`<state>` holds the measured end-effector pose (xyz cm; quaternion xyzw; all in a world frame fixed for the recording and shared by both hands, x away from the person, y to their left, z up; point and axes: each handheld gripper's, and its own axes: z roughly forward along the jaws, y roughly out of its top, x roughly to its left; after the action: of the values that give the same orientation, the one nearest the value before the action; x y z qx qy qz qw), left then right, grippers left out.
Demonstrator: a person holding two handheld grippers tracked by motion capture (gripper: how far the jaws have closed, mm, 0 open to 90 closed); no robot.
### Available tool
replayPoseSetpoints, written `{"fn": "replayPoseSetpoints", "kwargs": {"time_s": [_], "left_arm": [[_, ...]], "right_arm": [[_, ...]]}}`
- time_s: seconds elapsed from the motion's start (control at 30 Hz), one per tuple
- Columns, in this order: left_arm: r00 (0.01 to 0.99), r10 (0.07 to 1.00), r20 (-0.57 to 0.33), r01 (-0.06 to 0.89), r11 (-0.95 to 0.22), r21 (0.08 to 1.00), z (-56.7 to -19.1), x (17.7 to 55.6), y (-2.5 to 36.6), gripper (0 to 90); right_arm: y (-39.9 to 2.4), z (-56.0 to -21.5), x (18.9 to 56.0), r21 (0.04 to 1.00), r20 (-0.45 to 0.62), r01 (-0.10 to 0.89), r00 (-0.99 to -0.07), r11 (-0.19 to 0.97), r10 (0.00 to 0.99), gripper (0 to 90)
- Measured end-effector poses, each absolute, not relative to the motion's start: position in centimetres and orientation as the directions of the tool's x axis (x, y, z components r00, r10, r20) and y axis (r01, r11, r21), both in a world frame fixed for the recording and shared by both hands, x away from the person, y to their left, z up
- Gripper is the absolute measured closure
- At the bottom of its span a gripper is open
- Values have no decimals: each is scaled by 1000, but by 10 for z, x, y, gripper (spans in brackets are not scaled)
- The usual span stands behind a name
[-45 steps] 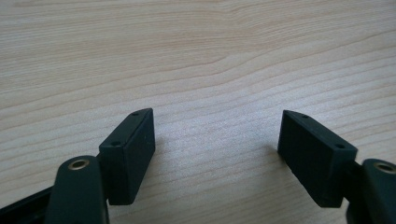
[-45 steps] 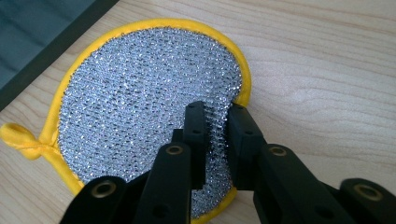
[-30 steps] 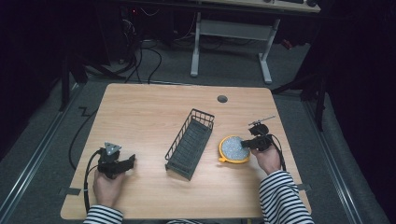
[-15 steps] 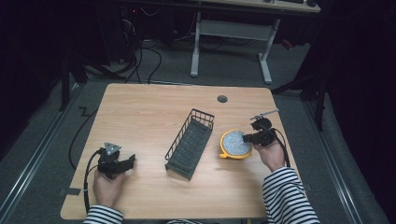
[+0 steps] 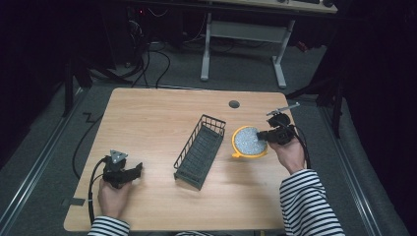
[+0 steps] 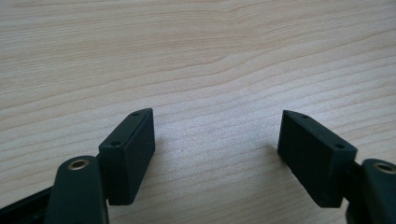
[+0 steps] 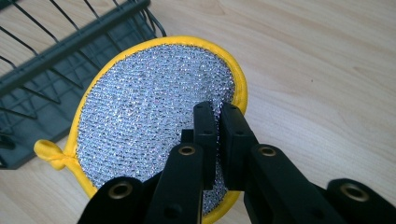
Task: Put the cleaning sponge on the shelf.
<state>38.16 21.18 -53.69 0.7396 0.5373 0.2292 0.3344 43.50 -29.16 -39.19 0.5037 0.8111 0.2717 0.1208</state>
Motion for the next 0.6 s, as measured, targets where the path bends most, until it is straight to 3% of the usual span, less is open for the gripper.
{"fn": "replayPoseSetpoints", "kwargs": {"time_s": [0.6], "left_arm": [[318,948,-19,641,-201,741,-537,382,212,279]], "right_arm": [[-257,-352,442,594,62,695,-542,405,838,869]]}}
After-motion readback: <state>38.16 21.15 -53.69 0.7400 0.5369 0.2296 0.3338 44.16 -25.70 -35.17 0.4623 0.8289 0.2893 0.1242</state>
